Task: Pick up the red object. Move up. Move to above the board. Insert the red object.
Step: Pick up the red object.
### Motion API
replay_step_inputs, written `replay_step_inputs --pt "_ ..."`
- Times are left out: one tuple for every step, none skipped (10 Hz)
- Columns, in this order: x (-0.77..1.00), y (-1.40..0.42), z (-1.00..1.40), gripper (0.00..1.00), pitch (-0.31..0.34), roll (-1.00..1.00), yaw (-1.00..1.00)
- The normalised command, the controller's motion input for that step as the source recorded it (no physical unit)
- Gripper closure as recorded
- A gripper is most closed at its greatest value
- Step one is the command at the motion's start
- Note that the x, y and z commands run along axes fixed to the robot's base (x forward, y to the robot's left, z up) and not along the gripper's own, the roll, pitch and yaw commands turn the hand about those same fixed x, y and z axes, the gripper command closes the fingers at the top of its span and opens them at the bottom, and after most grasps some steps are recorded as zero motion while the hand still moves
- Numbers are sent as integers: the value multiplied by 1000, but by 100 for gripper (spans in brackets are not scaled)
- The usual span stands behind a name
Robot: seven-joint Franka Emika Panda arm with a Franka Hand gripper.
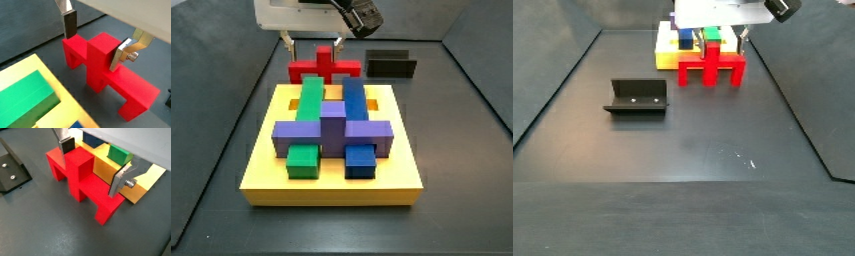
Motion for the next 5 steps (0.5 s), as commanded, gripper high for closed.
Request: replay_step_inputs --pt "26 -26 0 0 0 20 -20" --pt "0 37 0 0 0 0 0" --pt "0 169 0 0 0 0 0" --pt "0 91 0 0 0 0 0" --pt "0 0 0 0 0 -6 0"
